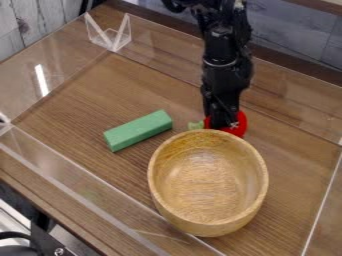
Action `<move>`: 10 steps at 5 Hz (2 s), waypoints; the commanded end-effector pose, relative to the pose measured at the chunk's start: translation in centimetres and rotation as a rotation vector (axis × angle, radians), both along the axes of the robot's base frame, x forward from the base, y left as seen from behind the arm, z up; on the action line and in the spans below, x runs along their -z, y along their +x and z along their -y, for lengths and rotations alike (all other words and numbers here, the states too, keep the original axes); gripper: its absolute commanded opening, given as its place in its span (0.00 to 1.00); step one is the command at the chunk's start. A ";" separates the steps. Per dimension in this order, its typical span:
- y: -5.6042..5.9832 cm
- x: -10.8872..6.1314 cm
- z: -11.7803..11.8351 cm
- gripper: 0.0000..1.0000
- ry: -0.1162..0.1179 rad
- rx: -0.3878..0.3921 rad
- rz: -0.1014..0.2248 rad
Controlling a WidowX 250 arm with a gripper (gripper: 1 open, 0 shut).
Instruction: Move the red fruit to the left
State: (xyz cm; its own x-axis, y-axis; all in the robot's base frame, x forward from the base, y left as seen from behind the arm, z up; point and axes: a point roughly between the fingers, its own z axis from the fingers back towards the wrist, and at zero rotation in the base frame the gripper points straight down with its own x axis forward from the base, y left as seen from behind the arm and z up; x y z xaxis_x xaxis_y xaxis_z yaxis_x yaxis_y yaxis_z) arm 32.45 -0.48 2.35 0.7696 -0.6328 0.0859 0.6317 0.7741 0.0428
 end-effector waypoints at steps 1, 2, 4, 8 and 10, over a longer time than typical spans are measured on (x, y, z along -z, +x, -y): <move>0.6 0.6 -1.0 0.00 0.003 -0.007 0.021; 0.7 0.9 -1.1 0.00 0.001 -0.001 0.018; 0.8 1.4 -1.0 0.00 -0.005 0.024 0.006; 1.2 -6.2 -5.8 0.00 0.023 -0.198 0.129; 2.2 -7.0 -11.8 0.00 0.038 -0.383 0.151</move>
